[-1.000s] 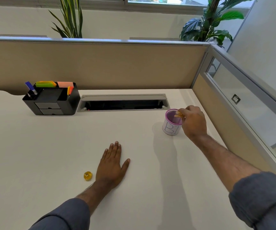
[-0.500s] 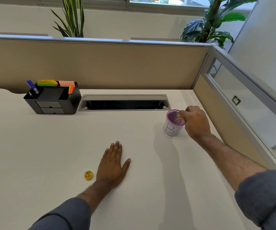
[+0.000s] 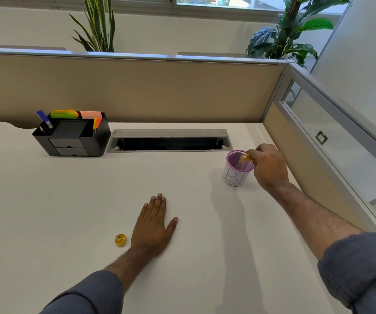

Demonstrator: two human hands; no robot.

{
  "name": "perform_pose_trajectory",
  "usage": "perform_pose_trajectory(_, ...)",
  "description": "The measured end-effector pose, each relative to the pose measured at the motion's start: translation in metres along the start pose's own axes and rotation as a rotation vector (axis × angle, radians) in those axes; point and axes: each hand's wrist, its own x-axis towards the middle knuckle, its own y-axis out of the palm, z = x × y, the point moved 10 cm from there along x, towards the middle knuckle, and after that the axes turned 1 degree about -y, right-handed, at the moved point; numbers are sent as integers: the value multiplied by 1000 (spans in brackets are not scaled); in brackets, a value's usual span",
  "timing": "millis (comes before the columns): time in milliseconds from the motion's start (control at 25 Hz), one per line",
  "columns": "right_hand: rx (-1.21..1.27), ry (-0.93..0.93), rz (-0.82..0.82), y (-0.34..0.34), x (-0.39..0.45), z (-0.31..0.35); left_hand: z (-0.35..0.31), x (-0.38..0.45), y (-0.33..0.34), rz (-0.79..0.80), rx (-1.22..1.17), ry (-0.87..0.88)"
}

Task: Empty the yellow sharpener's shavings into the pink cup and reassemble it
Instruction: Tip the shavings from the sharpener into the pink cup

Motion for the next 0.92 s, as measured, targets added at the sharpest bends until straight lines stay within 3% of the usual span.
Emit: perform_pose_trajectory(920, -110, -166, -6, -13, 7, 22, 0, 1, 1, -10, 4, 5)
